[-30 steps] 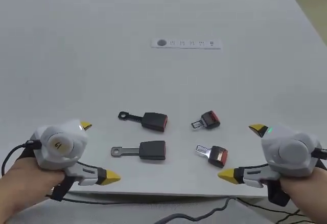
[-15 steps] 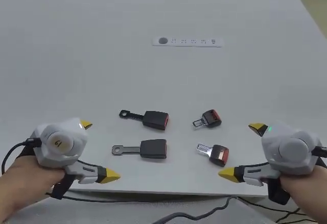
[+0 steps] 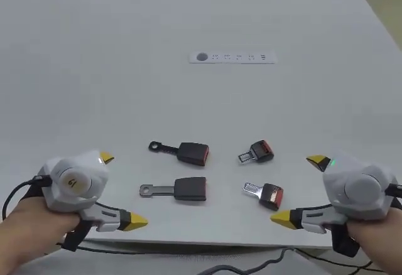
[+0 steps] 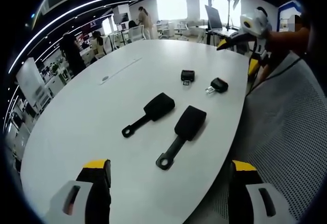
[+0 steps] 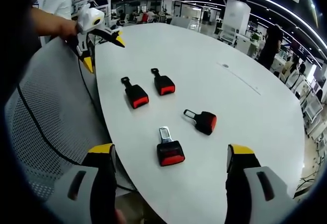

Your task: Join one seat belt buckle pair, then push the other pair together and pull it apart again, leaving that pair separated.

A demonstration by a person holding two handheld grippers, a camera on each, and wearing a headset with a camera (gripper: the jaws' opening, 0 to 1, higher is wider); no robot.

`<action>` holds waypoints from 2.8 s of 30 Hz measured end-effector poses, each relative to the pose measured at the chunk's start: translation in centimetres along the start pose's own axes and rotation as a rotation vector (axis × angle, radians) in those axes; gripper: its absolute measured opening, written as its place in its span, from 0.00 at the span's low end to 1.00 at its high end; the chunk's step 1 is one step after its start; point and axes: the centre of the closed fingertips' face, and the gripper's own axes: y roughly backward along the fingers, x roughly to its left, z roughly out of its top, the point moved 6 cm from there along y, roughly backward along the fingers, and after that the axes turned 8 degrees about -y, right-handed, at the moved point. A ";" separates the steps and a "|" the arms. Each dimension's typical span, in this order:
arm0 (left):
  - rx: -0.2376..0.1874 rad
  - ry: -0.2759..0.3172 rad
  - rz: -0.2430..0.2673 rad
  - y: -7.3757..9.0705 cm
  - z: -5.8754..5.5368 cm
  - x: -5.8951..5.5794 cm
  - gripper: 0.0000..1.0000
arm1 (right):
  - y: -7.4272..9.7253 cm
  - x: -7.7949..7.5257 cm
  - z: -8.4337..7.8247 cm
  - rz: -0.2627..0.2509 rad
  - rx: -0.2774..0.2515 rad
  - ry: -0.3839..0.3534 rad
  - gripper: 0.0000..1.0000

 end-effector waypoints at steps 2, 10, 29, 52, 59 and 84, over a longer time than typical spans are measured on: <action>0.000 -0.002 0.000 0.0 0.0 0.0 0.97 | 0.2 0.0 0.0 -0.003 0.000 -0.001 0.88; 0.000 -0.011 -0.008 0.1 0.1 0.0 0.95 | 0.5 -0.3 -0.3 -0.007 0.004 0.003 0.85; 0.008 -0.084 -0.082 -2.1 2.2 0.5 0.82 | -0.6 0.4 0.2 0.098 0.003 0.027 0.55; 0.089 -0.275 -0.229 -8.6 4.1 -0.4 0.69 | -4.3 0.2 -1.0 0.162 0.124 0.171 0.42; 0.113 -0.328 -0.290 -10.7 4.0 -1.0 0.63 | -5.2 -0.2 -1.9 0.165 0.153 0.171 0.39; 0.155 -0.395 -0.425 -13.5 4.6 -2.4 0.44 | -8.3 -1.3 -3.3 0.232 0.264 0.209 0.33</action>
